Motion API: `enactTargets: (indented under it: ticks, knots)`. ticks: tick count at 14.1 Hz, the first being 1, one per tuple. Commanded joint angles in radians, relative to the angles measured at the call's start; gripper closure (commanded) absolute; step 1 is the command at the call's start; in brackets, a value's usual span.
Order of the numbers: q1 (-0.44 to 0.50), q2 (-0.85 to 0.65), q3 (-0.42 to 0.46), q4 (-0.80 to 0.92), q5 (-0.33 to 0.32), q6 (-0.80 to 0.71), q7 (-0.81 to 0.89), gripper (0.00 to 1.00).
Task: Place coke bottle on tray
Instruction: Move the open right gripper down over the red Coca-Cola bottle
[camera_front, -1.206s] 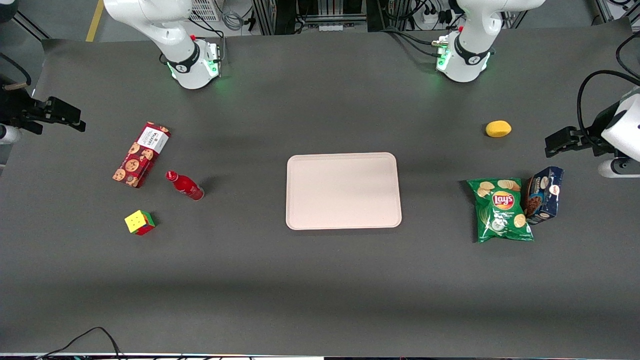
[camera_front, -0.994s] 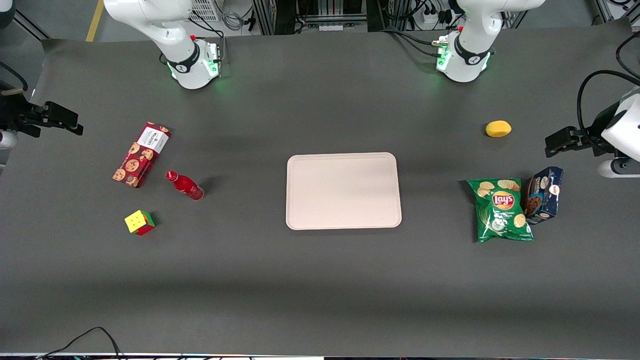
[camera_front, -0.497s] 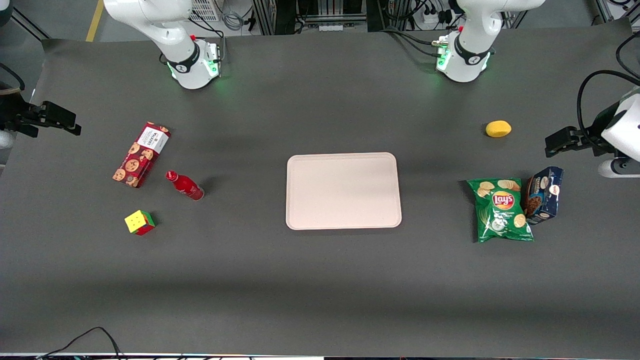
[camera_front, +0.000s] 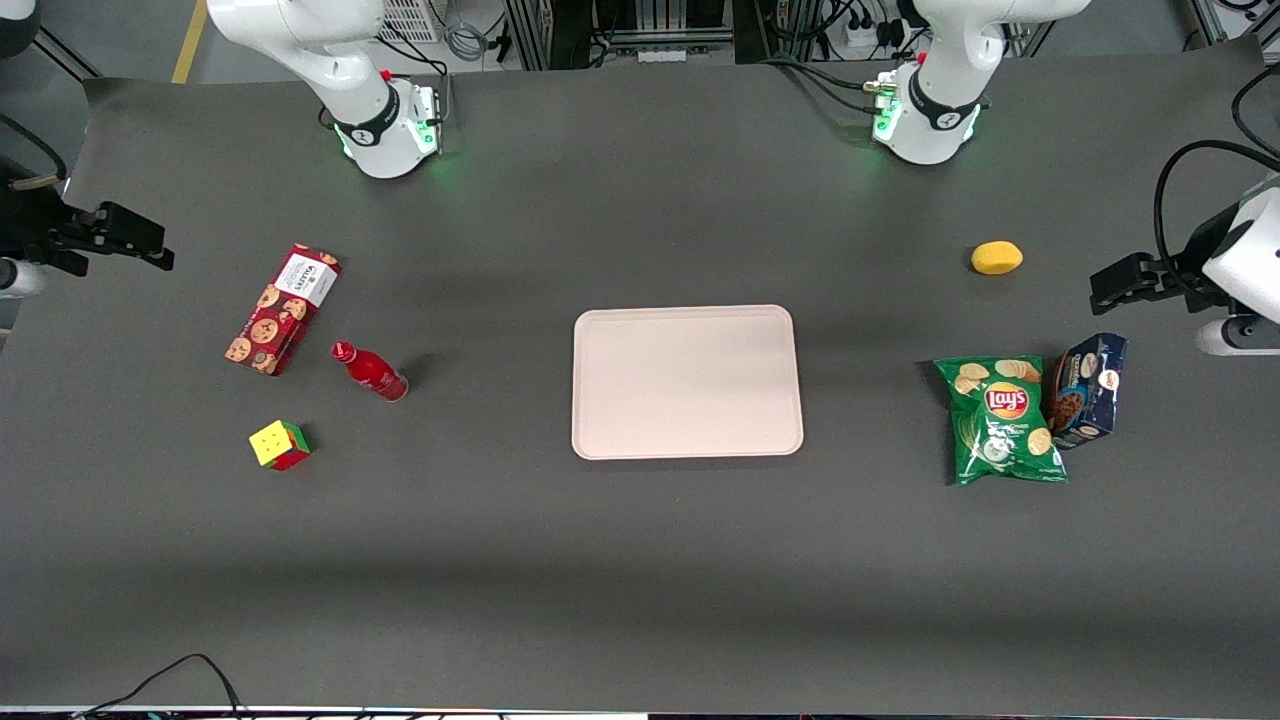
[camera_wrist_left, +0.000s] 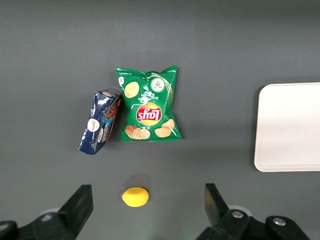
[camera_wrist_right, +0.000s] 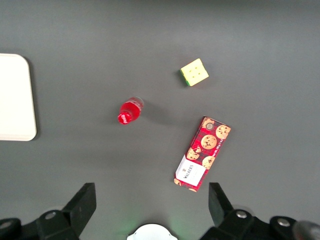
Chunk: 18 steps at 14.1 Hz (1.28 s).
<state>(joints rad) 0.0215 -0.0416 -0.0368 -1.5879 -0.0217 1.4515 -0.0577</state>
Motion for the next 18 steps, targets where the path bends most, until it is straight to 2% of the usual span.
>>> enactTargets:
  ticks: [1,3,7,14,18]
  knots:
    - [0.093,-0.009,-0.003,0.014,0.005,-0.055,-0.008,0.0]
    - [0.165,-0.015,-0.005,0.012,0.005,-0.075,0.005,0.0]
    - [0.179,-0.011,-0.003,-0.056,0.006,-0.037,-0.01,0.0]
    - [0.167,-0.052,-0.011,-0.501,0.006,0.5,-0.068,0.0]
    - [0.167,-0.014,-0.02,-0.651,0.008,0.758,-0.087,0.0]
